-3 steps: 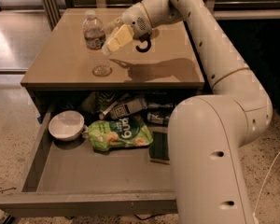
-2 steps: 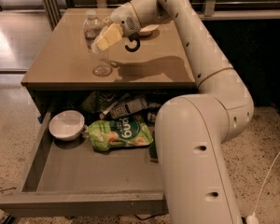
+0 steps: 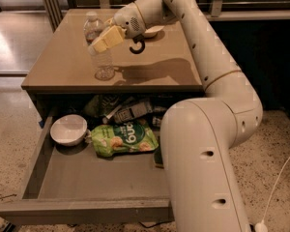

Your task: Place water bottle into top drawer

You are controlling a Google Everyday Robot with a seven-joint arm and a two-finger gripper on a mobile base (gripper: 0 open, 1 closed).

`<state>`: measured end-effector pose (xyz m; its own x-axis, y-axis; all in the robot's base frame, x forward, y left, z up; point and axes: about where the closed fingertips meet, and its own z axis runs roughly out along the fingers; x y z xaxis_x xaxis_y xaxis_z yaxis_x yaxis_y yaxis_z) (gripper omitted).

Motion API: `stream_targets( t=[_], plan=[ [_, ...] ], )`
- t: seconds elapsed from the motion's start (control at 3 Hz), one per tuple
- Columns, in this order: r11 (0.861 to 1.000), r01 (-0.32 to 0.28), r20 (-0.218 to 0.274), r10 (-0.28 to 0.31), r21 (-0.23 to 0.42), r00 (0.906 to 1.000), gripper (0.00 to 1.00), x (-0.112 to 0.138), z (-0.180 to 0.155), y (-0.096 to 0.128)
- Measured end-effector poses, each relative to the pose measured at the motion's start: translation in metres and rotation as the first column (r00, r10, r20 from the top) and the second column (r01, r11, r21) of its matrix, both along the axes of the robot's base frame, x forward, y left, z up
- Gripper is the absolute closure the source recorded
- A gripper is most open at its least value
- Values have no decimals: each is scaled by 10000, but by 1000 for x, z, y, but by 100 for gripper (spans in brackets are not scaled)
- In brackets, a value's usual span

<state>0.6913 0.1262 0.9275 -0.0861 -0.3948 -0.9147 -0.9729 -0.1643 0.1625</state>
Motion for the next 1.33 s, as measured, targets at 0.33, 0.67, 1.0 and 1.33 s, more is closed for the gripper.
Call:
stream_targets(
  t=[0.33, 0.67, 1.0, 1.33],
  plan=[
    [10000, 0, 0, 0, 0, 10000, 49, 0, 0, 0],
    [10000, 0, 0, 0, 0, 10000, 72, 0, 0, 0],
    [10000, 0, 0, 0, 1, 10000, 97, 0, 0, 0],
    [10000, 1, 0, -1, 1, 10000, 100, 0, 0, 0]
  ],
)
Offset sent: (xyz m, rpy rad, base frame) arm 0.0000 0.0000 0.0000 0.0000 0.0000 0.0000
